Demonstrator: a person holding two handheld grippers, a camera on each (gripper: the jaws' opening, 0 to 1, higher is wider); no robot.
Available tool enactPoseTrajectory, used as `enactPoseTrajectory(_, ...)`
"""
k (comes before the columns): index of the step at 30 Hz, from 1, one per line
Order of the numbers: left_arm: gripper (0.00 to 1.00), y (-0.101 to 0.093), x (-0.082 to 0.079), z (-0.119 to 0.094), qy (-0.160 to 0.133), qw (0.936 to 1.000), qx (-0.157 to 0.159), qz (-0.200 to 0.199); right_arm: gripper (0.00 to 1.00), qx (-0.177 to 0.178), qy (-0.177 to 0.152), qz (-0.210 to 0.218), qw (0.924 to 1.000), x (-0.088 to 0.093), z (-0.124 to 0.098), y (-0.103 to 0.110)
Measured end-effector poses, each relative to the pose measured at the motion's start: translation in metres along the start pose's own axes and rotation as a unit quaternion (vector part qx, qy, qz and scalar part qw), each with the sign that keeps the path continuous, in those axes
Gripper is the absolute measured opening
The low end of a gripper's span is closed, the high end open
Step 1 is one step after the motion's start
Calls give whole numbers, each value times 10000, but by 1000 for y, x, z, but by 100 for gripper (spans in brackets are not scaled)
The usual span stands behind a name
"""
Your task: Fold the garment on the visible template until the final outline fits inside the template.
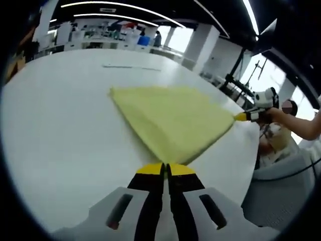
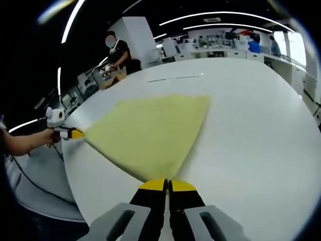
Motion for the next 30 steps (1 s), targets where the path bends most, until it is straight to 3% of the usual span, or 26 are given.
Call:
enactPoseTrajectory(16,0,-4,8,-6,107,9999,-24,62,0,-9,63,14,10000,8,-5,5)
enactPoseTrajectory(22,2,-2,6,-8,118,9998,-106,84,0,63,157,-162,9997,7,-6,6)
enactPoseTrajectory(28,8,0,6,-11,49,9998,-179,20,0,51,155,-315,9994,3,-9,9)
enactPoseTrajectory(30,12,0,5,-13,27,9998,-205,51,6,69,129,-361,9992,1,-10,8)
Point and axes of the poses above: the point that each gripper's makers call its tool centre point, and the gripper's own axes: z roughly forward along the fingers, y roughly to its left, x roughly out of its underside, the point moved 2 cm from there along -z, roughly backward along the fingers, and after that the axes turned 2 degrees about -x, right-handed, at the moved point
